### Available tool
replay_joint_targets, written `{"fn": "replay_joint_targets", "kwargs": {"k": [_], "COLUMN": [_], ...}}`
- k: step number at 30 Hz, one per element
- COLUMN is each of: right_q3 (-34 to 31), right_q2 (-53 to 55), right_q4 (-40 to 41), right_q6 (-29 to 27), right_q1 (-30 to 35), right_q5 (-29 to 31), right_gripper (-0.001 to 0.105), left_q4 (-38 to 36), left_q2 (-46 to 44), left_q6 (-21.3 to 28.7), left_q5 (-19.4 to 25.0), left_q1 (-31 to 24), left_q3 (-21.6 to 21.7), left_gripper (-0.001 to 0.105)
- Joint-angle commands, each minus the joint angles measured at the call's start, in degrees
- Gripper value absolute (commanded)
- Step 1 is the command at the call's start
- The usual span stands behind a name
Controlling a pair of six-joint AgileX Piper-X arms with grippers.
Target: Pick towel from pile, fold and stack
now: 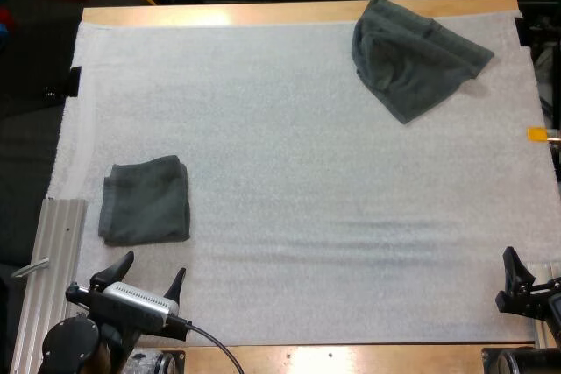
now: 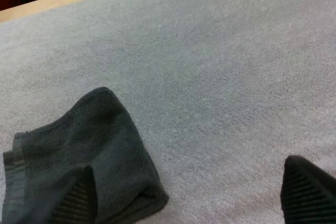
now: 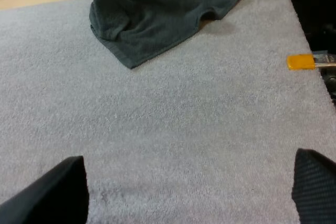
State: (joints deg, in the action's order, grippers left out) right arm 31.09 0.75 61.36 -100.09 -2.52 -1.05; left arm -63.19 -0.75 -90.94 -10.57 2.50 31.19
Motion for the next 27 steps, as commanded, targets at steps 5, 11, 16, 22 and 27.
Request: {"fn": "replay_joint_targets", "kwargs": {"k": [5, 11, 16, 22, 27], "right_q3": [0.1, 0.1, 0.7, 4.3, 7.6], "right_q2": [2.2, 2.2, 2.0, -0.8, -4.6], "right_q4": [-0.7, -1.0, -3.2, -4.2, -4.2], "right_q6": [0.0, -0.4, -0.4, -0.6, -3.2], "right_q1": [-0.1, -0.1, -0.1, -0.1, -0.1], "right_q5": [0.0, 0.0, 0.0, -0.7, -4.8], "right_gripper": [0.077, 0.077, 0.077, 0.077, 0.077], "left_q4": [0.5, 0.5, 2.1, 7.2, 9.8], "left_q2": [-7.8, -7.7, -6.1, -1.0, 4.9], "left_q6": [-0.5, -0.5, -0.5, -4.0, -4.2], "left_q5": [0.0, -1.5, -3.3, -9.2, -10.9], "left_q1": [0.0, 0.0, 0.0, 0.0, 0.7], "left_q3": [0.2, 0.2, 0.2, 2.2, 5.0], "left_gripper": [0.07, 0.07, 0.07, 0.07, 0.07]}}
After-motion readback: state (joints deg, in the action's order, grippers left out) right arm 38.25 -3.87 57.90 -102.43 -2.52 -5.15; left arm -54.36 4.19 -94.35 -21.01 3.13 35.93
